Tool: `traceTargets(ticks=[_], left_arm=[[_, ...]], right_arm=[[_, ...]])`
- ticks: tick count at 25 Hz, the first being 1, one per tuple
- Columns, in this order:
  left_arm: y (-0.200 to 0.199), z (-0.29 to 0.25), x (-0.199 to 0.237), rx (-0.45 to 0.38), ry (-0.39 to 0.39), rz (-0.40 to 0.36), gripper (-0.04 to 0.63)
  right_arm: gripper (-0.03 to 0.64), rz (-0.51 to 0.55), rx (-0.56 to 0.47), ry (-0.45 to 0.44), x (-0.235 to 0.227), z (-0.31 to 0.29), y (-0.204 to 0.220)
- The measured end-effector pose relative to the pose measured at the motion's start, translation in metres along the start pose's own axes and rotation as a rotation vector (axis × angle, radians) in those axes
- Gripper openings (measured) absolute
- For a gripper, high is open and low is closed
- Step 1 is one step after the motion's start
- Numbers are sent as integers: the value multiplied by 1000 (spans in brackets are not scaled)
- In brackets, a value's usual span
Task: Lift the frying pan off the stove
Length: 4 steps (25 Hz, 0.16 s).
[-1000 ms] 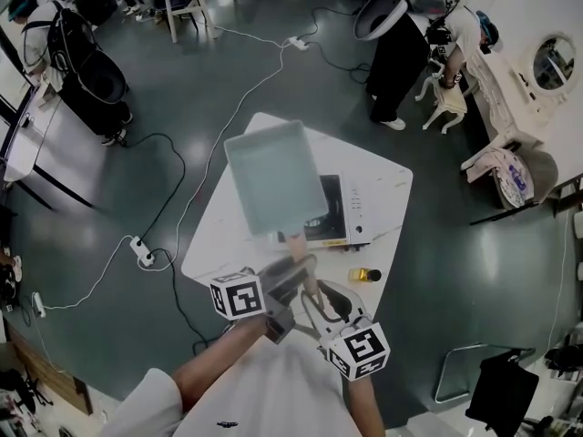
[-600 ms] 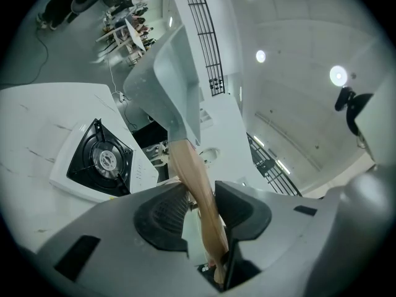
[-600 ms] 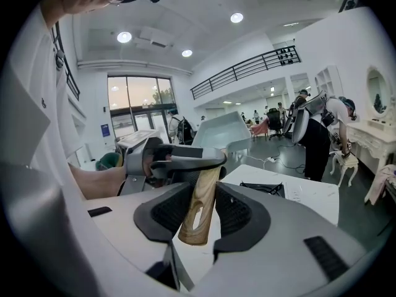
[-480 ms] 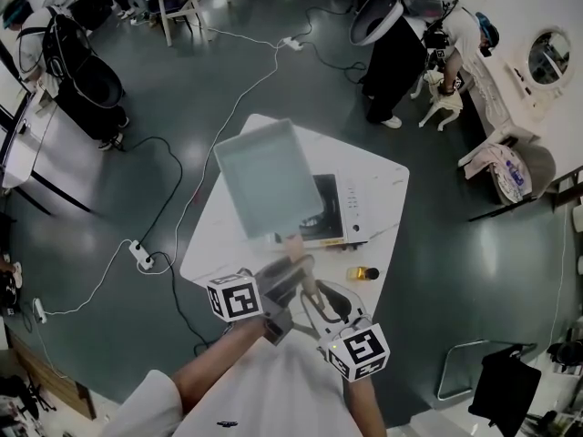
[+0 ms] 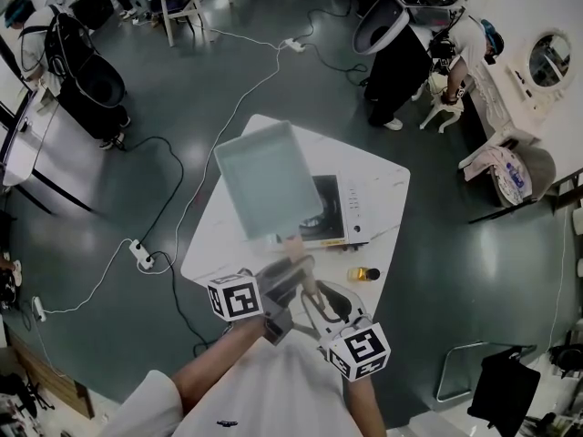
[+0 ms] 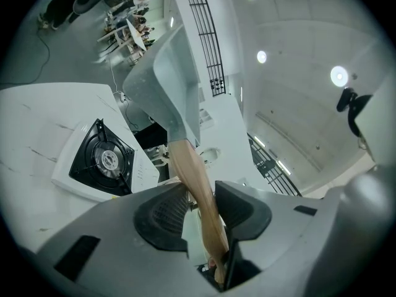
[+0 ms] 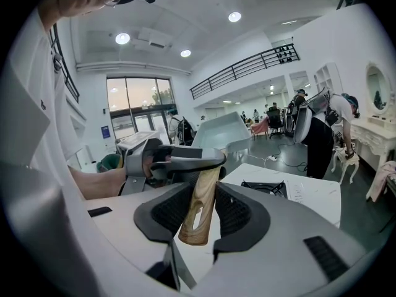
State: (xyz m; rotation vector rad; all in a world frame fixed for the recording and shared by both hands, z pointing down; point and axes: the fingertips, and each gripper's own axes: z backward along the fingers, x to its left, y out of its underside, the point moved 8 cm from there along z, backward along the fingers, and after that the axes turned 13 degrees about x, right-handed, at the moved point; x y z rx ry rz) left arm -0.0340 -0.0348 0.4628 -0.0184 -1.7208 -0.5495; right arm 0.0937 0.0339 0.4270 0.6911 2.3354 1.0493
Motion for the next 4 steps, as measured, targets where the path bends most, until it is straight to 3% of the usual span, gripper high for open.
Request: traceTargets(ticks=[4], left_arm=[[0, 1, 2, -2, -4, -2, 129]], right_arm=[[118, 1, 1, -2, 1, -1, -1]])
